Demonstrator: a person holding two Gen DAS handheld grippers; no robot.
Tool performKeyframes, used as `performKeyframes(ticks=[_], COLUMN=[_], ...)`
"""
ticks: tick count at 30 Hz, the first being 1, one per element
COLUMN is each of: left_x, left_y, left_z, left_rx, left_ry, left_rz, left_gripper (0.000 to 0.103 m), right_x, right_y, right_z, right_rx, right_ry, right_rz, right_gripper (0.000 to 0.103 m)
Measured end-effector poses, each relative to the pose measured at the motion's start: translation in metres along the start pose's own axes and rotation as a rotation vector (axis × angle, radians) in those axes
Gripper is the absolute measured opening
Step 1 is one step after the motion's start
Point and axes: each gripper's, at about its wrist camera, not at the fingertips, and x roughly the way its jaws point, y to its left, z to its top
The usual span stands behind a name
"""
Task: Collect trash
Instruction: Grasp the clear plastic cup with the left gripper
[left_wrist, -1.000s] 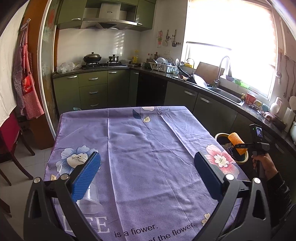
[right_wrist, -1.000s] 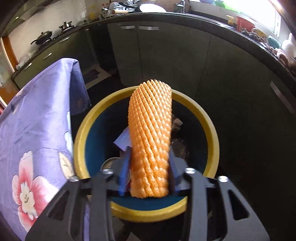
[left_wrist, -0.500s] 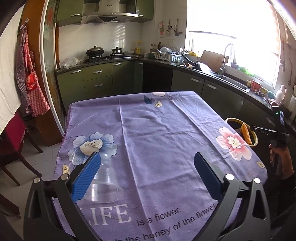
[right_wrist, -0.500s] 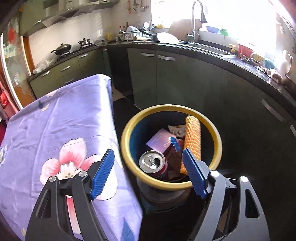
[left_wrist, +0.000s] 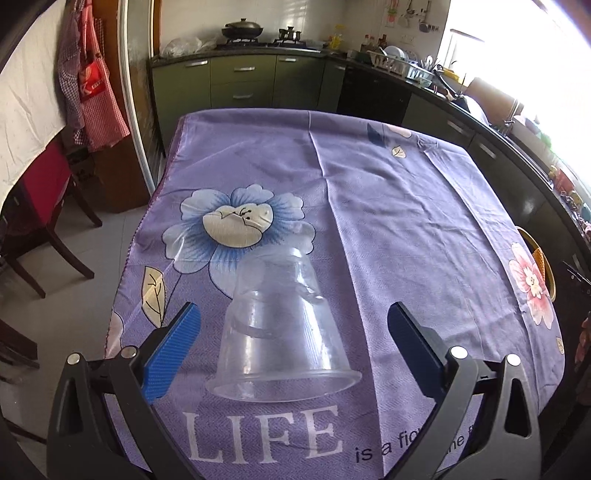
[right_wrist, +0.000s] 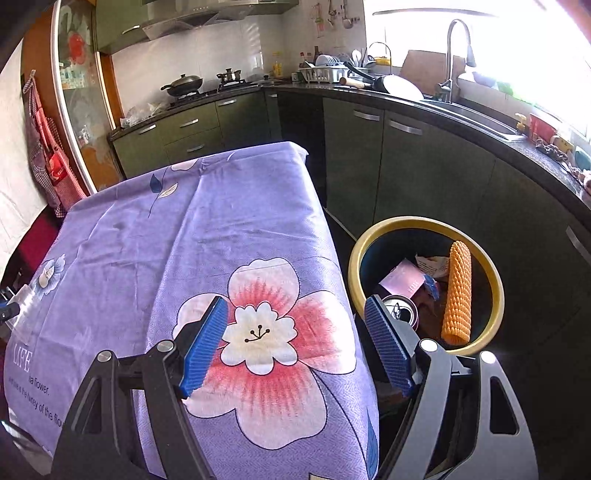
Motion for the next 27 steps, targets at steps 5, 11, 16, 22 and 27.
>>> performKeyframes(ticks=[5,11,16,22,27], left_x=[0.011,0.027,0.038,0.048,0.05], left_y=[-0.003,0.009,0.015,0.006,0.002], left_z=[0.002,0.025,0.036,0.027,0.023], left_rx=[0.009,-0.037,-0.03,0.018,0.041], left_ry=[0.064,0.25,0.381,0.474,0.49], left_rz=[0.012,-0.064,-0.084,-0.066,-0.051], left_gripper=[0.096,0.096,0.094,0.068,0.06], right_x=[0.008,0.014,0.016,0.018,0.02], right_y=[0.002,0.008,0.013,0.016,0.014], right_z=[-0.001,-0.001,-0.004,-0.005,-0.007], right_rx=[-0.006,-0.039,-0.049,-0.059,-0.053], right_ry=[0.03,0.058,0.069,0.076,0.081], right_rz=[0.019,0.046,0.064,0.078,0.085], right_gripper=[0.076,0.076,0.076,0.076,0.076])
